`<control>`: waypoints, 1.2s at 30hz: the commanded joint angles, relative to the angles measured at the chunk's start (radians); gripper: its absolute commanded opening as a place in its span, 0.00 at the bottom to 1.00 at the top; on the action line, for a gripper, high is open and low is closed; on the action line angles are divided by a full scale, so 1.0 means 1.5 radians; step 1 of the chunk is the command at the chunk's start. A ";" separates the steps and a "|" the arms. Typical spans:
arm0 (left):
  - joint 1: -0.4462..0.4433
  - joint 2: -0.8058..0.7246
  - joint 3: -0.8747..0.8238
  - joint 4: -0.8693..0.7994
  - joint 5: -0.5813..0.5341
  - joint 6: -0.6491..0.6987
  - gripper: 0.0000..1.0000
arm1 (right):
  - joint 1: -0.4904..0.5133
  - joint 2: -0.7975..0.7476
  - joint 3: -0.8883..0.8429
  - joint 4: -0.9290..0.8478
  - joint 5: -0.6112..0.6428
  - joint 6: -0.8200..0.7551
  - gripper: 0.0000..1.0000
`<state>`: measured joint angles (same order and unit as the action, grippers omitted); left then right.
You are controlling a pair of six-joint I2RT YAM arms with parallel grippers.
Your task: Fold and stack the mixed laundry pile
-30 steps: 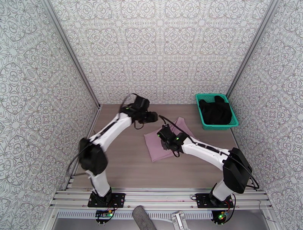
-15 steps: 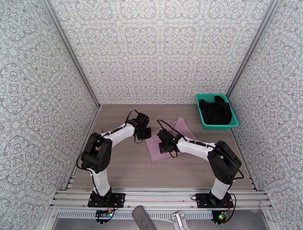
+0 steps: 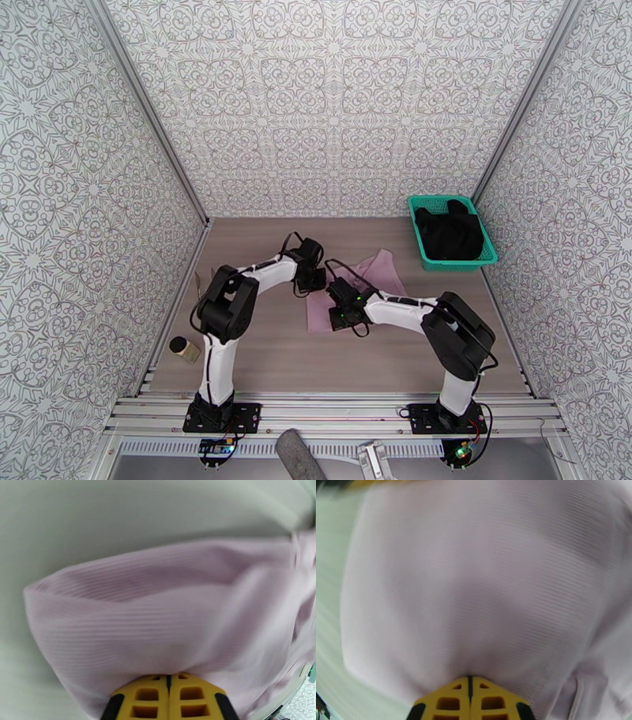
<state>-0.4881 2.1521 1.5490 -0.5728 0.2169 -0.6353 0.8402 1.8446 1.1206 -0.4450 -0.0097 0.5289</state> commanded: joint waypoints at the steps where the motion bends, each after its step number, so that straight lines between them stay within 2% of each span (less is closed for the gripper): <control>1: 0.027 0.098 0.077 -0.066 -0.032 0.043 0.00 | 0.024 0.035 0.050 -0.038 -0.083 0.029 0.00; 7: 0.055 0.192 0.288 -0.159 -0.012 0.103 0.00 | 0.037 0.110 0.177 -0.028 -0.140 0.052 0.02; 12: 0.069 0.226 0.403 -0.177 0.017 0.130 0.00 | 0.036 0.137 0.266 -0.066 -0.092 0.028 0.03; 13: 0.072 0.220 0.411 -0.175 0.017 0.134 0.04 | 0.035 0.130 0.278 -0.081 -0.080 0.016 0.03; 16: 0.081 0.168 0.396 -0.151 0.014 0.143 0.19 | 0.023 0.088 0.284 -0.114 -0.048 -0.016 0.08; 19: 0.092 0.078 0.337 -0.121 0.004 0.147 0.36 | -0.016 0.026 0.257 -0.128 -0.044 -0.049 0.13; 23: 0.103 -0.080 0.219 -0.091 -0.024 0.141 0.43 | -0.105 -0.038 0.241 -0.149 -0.082 -0.122 0.26; 25: 0.103 -0.138 0.161 -0.103 -0.036 0.129 0.40 | -0.154 -0.031 0.275 -0.178 -0.107 -0.172 0.30; 30: 0.084 -0.230 -0.036 -0.090 -0.033 0.063 0.12 | -0.260 0.092 0.453 -0.265 -0.174 -0.287 0.33; 32: 0.061 -0.249 -0.126 -0.037 -0.028 0.029 0.07 | -0.293 0.171 0.542 -0.295 -0.194 -0.313 0.34; 36: 0.029 -0.243 -0.224 0.037 -0.038 -0.031 0.00 | -0.327 0.313 0.712 -0.346 -0.221 -0.327 0.35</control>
<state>-0.4171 1.7554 1.2888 -0.5919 0.1780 -0.5915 0.3660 2.2032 2.0811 -0.8402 -0.2760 0.1059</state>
